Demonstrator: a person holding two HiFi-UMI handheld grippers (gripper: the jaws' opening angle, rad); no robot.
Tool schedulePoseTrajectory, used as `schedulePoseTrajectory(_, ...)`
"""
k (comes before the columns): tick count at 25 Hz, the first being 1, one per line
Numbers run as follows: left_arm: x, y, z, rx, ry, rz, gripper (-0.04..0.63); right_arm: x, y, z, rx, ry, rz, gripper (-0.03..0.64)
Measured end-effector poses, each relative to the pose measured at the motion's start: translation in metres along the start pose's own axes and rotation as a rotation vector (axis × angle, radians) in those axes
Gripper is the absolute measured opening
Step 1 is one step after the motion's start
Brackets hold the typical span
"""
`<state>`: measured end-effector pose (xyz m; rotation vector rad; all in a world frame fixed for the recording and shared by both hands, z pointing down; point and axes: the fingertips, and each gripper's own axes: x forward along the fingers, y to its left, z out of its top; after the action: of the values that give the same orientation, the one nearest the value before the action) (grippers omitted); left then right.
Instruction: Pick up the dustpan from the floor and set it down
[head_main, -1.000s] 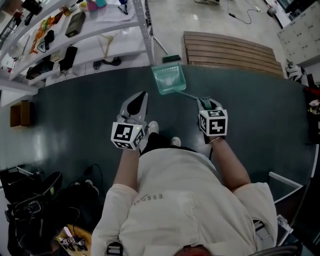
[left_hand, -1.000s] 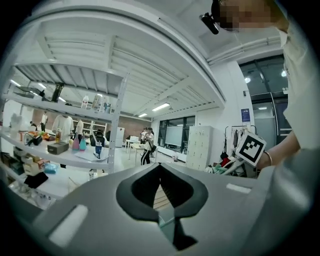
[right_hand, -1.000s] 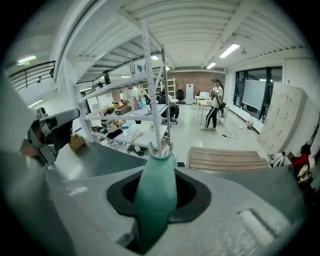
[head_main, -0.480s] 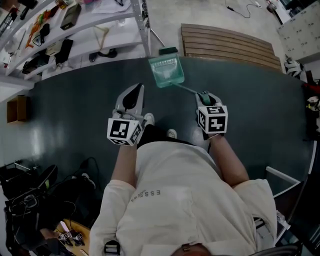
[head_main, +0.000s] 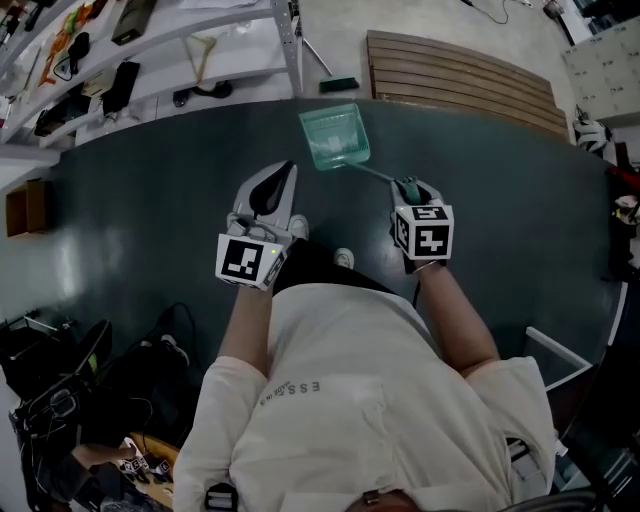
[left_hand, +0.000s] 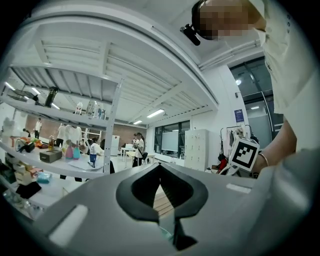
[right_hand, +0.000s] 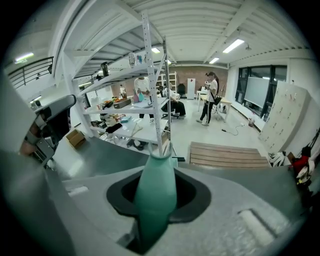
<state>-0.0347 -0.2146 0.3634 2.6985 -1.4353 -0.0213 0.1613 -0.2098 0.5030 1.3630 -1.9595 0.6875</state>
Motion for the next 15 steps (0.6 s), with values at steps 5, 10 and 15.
schedulePoseTrajectory(5,0.014,0.041,-0.024,-0.015,0.045,0.031,0.017,0.057,0.006,0.000,0.018,0.068,-0.026,0.072)
schedulePoseTrajectory(10,0.028,0.075,-0.059,0.030,0.075,0.011,0.017,0.120,0.010,-0.009,0.050,0.149,-0.054,0.073)
schedulePoseTrajectory(15,0.048,0.111,-0.098,0.030,0.133,-0.007,0.017,0.191,0.013,-0.008,0.066,0.205,-0.084,0.072)
